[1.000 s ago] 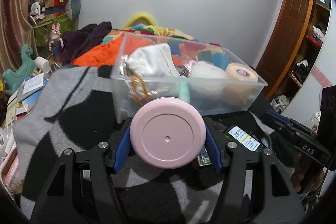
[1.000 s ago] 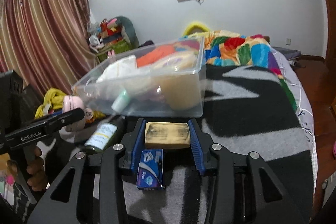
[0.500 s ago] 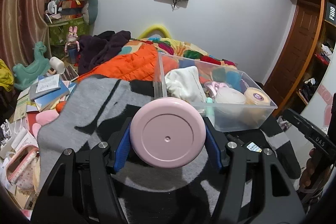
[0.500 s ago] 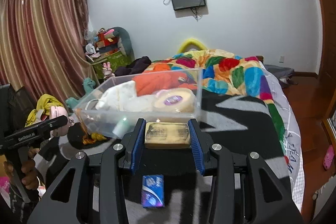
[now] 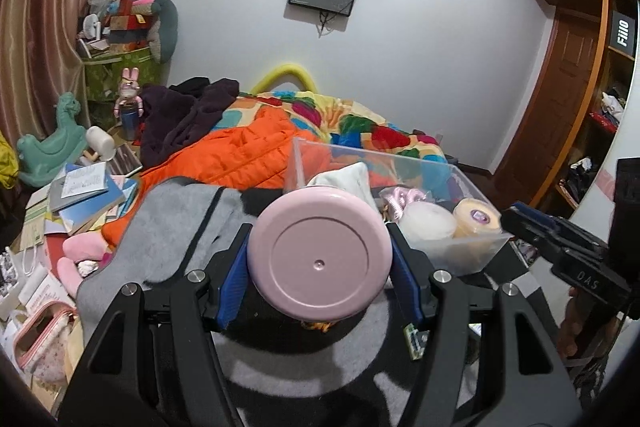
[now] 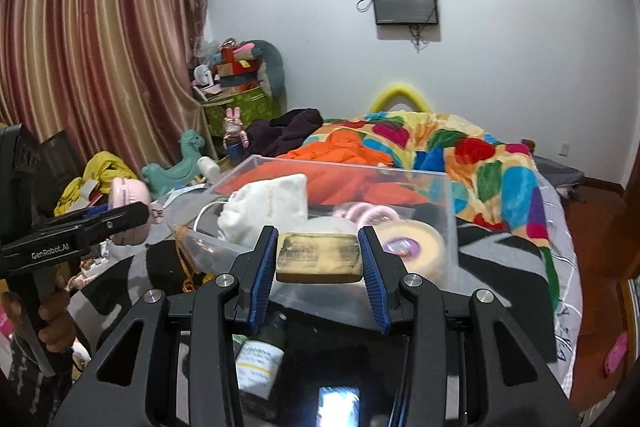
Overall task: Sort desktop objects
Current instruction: 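Lower pink compact into box with left tool while right tool drops gold soap inside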
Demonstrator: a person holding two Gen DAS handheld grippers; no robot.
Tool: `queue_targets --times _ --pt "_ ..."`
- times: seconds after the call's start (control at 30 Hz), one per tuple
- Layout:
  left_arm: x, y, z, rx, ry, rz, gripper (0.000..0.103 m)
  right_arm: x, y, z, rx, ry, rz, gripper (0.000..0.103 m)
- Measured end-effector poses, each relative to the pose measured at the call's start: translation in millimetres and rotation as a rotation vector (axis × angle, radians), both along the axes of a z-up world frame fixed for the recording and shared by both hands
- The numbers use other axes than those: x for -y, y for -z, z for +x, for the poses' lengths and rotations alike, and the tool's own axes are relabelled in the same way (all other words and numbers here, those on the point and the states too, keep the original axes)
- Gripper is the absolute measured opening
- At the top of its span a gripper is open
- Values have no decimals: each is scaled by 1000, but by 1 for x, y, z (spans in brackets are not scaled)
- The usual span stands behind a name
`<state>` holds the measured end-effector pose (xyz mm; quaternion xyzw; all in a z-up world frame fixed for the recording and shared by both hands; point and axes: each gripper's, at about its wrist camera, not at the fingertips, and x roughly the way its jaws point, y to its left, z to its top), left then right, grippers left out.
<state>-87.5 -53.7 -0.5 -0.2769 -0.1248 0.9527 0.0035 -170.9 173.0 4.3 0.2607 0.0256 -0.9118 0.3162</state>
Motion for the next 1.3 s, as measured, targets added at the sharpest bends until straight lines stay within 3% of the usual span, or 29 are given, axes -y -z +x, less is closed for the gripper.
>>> queue_targets --times 0.23,0.43,0.57,0.87,1.13,1.2,1.3 --pt "-5 -5 -28 -7 51 1 62 24 0 -18 27 -61 28 37" --pt "-13 0 -50 -3 57 -43 62 51 9 -21 15 -103 102 37" --pt "-14 5 -62 4 87 -22 62 62 14 -22 4 -120 134 37" --pt "-9 16 -72 12 114 25 62 75 28 -33 23 -135 176 38" --pt "-17 20 -76 29 137 1 62 80 31 -32 24 -133 190 38" --pt "-19 22 -78 37 141 -5 62 80 30 -32 24 -128 197 40" --pt "-21 22 -76 31 134 -22 62 78 28 -31 16 -112 204 54"
